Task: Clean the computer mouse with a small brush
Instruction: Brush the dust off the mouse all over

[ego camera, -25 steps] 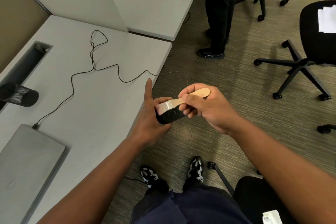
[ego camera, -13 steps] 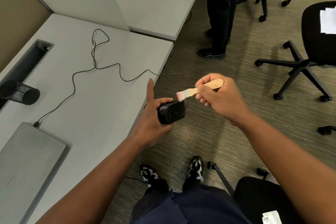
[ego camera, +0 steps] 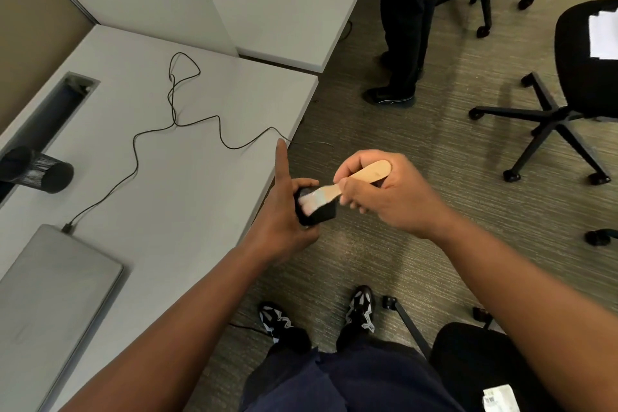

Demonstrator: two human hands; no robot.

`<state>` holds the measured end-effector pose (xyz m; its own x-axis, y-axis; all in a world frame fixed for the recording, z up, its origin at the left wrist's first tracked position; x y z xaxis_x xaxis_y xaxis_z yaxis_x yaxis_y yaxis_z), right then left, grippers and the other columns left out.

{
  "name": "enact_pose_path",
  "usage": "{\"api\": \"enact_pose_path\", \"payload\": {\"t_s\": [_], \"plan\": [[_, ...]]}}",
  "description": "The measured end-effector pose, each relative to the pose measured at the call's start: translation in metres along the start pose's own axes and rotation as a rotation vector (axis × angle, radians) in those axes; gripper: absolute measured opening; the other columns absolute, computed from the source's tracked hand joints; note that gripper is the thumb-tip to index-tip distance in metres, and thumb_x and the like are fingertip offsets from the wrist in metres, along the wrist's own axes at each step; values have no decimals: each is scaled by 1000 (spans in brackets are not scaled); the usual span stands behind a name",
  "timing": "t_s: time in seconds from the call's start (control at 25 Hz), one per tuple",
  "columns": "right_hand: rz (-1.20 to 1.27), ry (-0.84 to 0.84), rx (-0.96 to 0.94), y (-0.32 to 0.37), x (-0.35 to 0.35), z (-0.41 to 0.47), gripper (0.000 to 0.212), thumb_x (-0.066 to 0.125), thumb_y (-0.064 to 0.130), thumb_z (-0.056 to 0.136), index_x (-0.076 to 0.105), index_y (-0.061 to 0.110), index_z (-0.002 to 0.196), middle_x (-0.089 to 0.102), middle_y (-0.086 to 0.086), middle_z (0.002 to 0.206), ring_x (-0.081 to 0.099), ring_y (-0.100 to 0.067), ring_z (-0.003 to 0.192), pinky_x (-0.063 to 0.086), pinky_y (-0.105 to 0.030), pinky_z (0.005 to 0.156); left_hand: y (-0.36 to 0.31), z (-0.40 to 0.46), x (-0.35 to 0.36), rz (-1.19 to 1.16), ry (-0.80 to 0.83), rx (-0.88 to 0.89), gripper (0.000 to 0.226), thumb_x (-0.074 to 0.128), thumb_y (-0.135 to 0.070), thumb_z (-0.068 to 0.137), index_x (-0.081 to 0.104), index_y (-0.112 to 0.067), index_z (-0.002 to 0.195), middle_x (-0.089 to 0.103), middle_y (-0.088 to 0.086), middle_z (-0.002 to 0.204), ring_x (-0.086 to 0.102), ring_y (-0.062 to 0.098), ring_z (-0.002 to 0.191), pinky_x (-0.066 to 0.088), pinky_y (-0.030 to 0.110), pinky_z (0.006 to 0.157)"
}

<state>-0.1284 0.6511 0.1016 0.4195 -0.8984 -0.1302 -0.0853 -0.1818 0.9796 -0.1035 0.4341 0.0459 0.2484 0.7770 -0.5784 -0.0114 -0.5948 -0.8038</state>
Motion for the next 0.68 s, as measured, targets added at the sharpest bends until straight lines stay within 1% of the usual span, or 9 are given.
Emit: {"api": "enact_pose_path", "payload": {"t_s": [0.08,0.2,0.24,0.4,0.44,0.52,0.6,0.64,0.68], "plan": [[-55,47,-4,0,6,0,6,69,23,95,73,25,91,75,-9,80,65,-30,65,52,-41,57,-1,2,1,-14,14,0,163,91,0,74,-40,-76,135,63,-22,121,66,-3,115,55,15,87],[-110,-95,-30,-6,5,5,8,66,23,92,72,26,87,73,-5,73,58,-12,56,44,-31,50,0,1,2,-34,17,-22,163,91,1,72,-38,-73,139,66,-34,113,66,-8,110,51,7,83],[-110,-133,-22,-9,3,7,9,65,22,92,71,25,87,73,-4,72,58,-10,56,43,-29,49,1,1,1,-29,6,-28,163,92,0,71,-37,-72,141,66,-36,112,66,-8,111,51,6,83],[26,-289,159,-32,-10,9,12,65,10,94,72,17,88,76,-6,72,64,-15,62,51,-35,56,7,-1,-2,-54,-53,-62,158,96,-9,72,-26,-64,155,70,-19,128,65,-2,122,49,14,98],[21,-332,184,-37,-12,8,13,65,8,94,72,17,88,76,-5,72,64,-15,61,50,-35,56,8,-2,-4,-84,-66,-95,150,96,-11,74,-15,-60,161,69,-20,129,64,-4,123,49,11,98],[28,-399,161,-43,-15,5,14,65,9,94,73,18,87,76,-6,73,64,-16,62,50,-37,57,10,-2,-8,-163,-113,-176,118,96,-19,77,23,-48,165,66,-24,129,64,-5,121,52,10,97],[130,-388,65,-41,-11,2,16,67,11,96,74,23,90,77,-5,77,67,-15,66,54,-30,58,9,-1,-11,-278,-167,-276,82,96,-36,74,59,-37,147,67,-20,126,68,2,114,59,19,91],[207,-341,22,-39,-6,0,15,68,12,97,74,25,92,78,-6,80,68,-14,69,56,-26,60,8,0,-11,-347,-181,-317,74,94,-44,69,67,-32,137,69,-15,123,69,5,110,60,21,87],[283,-286,-2,-37,0,0,15,69,13,97,75,26,93,78,-6,82,70,-14,71,58,-25,62,6,1,-11,-412,-183,-350,76,93,-50,63,70,-27,132,71,-11,121,70,7,108,60,22,84]]}}
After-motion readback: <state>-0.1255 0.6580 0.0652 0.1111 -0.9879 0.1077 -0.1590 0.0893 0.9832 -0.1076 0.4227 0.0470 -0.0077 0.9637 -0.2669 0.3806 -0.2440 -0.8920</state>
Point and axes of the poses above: each hand's wrist, its own z-axis towards the middle knuckle, its own x-axis out of the palm, y = z × x, the point moved 2 cm from there along z, towards the middle knuckle
